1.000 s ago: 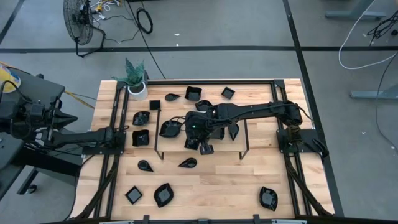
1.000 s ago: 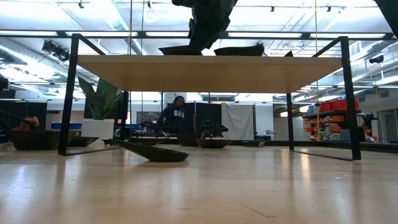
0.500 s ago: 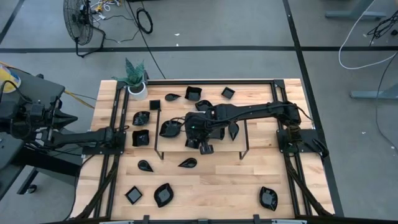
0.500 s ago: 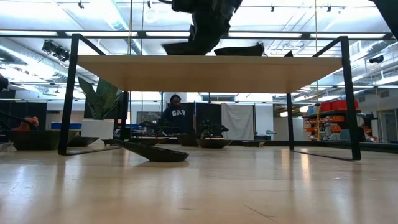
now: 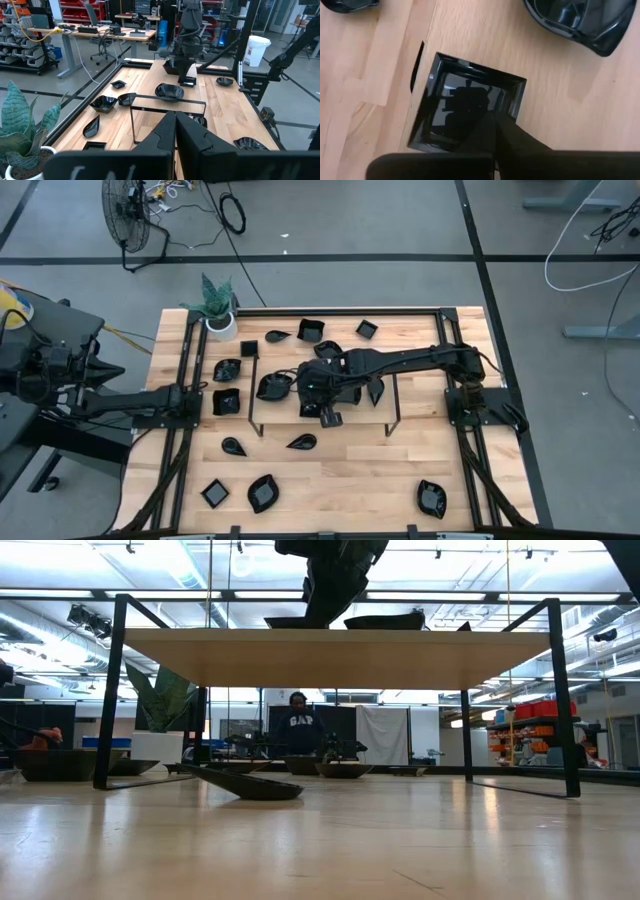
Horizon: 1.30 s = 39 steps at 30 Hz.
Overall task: Pick & Place Mini shaped plates
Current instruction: Put the square plate on the shelf
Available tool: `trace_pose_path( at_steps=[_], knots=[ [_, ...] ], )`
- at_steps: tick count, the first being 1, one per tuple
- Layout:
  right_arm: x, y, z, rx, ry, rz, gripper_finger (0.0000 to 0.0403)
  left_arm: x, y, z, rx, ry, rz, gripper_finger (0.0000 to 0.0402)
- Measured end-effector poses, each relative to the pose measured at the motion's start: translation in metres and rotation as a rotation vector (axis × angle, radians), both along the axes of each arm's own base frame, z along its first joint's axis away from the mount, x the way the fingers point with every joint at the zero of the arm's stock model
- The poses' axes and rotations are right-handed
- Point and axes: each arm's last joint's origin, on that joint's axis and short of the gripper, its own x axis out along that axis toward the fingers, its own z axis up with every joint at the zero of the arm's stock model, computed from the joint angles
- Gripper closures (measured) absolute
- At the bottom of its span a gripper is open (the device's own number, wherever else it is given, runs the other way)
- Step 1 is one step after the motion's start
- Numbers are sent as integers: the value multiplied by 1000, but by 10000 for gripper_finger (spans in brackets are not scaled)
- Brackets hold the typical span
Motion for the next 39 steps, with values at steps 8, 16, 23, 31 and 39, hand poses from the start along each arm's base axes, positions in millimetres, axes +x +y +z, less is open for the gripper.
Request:
trace_pose_path(
  at_steps=[8,16,23,31,39],
  knots=[
    [0,-1,0,-49,-5,-9,403,0,0,0,0,0,0,383],
    [1,-3,1,-84,-20,-43,403,0,0,0,0,0,0,383],
    [2,-10,1,-86,-35,-168,403,0,0,0,0,0,0,383],
    [4,-14,3,-116,-64,-242,403,0,0,0,0,0,0,383],
    [5,-11,8,-103,-108,-242,403,0,0,0,0,0,0,383]
  ],
)
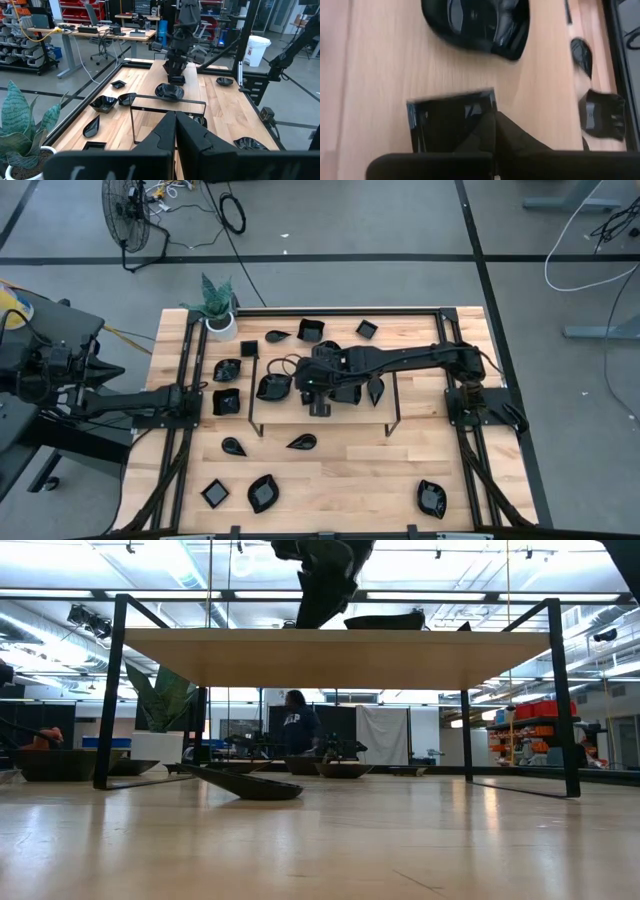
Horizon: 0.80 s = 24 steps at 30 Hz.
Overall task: Pick & Place Mini shaped plates
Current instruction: Put the square plate on the shelf
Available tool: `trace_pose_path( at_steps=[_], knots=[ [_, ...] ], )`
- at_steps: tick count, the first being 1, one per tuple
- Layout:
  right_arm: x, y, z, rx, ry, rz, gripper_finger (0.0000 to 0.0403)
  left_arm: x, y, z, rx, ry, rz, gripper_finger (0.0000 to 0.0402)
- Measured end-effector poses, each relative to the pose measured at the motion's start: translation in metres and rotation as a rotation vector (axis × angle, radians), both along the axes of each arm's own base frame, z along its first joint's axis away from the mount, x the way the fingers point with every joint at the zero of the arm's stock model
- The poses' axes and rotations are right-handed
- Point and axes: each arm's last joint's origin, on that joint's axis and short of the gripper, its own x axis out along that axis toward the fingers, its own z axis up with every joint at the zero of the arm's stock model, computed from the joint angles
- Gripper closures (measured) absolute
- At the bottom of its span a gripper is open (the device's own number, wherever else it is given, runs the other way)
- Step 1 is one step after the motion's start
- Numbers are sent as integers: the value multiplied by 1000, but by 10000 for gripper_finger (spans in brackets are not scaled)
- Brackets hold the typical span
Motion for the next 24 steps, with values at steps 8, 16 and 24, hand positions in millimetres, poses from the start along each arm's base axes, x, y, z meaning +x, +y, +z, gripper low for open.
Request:
trace_pose_path(
  at_steps=[8,16,24],
  knots=[
    [-7,2,13,250,-19,83,403,0,0,0,0,0,0,383],
    [0,1,12,321,-61,133,403,0,0,0,0,0,0,383],
    [4,-12,6,260,-63,48,403,0,0,0,0,0,0,383]
  ],
)
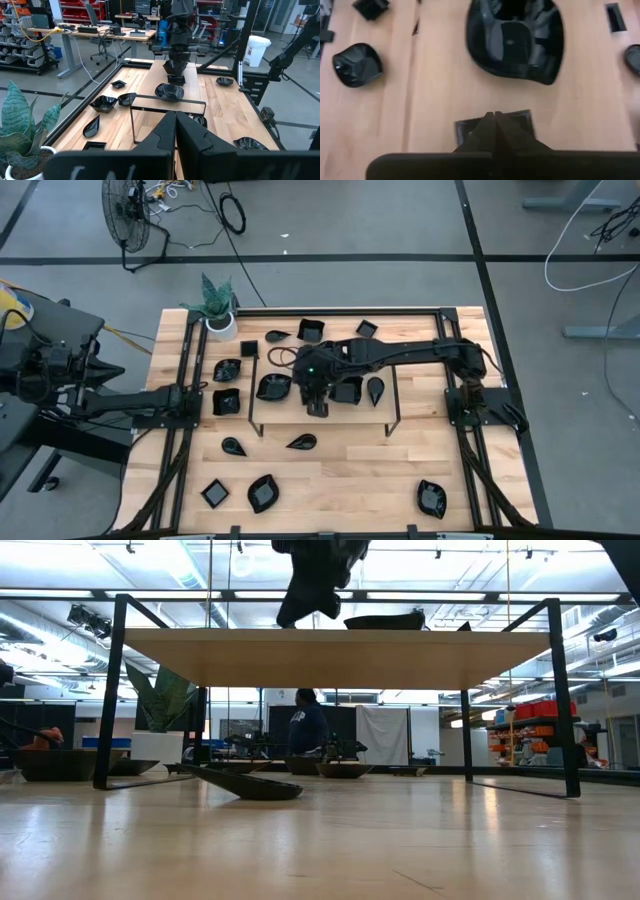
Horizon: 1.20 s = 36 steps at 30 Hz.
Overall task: Pick & Place Mini shaped plates
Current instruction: Put the square plate on the shelf
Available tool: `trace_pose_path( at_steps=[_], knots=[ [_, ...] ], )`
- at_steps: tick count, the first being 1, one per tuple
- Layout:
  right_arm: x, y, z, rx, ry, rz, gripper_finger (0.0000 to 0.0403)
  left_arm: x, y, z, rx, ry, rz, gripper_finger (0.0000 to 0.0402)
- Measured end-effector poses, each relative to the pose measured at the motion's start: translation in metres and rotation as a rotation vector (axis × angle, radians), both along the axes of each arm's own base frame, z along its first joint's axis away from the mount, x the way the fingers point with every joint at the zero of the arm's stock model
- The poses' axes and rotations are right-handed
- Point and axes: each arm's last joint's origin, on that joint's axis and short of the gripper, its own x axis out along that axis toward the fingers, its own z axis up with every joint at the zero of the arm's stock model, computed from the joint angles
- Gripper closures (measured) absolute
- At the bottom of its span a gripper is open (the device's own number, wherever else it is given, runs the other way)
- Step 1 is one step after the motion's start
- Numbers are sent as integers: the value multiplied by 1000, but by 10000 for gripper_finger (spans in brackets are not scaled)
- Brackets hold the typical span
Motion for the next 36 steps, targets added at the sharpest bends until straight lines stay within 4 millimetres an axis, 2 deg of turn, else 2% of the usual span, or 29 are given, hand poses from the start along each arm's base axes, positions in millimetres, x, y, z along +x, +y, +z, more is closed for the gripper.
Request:
trace_pose_path(
  at_steps=[10,24,36],
  knots=[
    [4,-9,-9,-15,25,-37,403,0,0,0,0,0,0,383],
    [4,-11,-16,-16,65,-36,403,0,0,0,0,0,0,383],
    [5,-12,-15,-30,53,-48,403,0,0,0,0,0,-1,383]
  ],
)
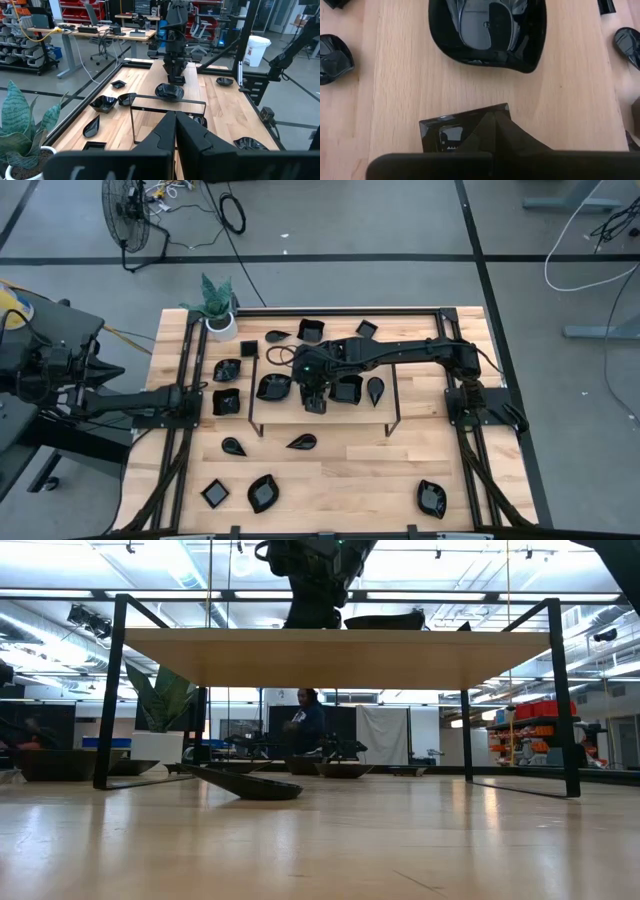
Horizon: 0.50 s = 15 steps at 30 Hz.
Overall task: Pick & Place Mini shaped plates
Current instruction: Put the square plate on the shelf
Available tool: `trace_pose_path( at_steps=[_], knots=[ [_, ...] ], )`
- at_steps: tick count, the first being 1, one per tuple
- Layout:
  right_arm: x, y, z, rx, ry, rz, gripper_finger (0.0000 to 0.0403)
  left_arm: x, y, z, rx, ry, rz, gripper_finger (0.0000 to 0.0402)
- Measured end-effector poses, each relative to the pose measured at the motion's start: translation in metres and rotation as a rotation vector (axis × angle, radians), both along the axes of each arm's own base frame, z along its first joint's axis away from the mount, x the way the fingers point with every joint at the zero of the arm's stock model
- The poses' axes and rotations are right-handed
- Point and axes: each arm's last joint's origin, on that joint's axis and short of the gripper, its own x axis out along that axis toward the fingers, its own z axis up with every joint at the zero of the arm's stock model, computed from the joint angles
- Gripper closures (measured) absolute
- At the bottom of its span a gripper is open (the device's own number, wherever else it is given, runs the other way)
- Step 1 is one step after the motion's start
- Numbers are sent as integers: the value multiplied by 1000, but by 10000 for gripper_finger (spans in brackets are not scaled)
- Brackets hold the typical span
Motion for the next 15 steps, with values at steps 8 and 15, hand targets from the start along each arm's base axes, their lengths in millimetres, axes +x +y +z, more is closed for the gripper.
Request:
trace_pose_path(
  at_steps=[8,15],
  knots=[
    [1,-1,-1,-14,3,-13,403,0,0,0,0,0,0,383],
    [4,-1,-7,-38,12,-40,403,0,0,0,0,0,1,383]
  ],
)
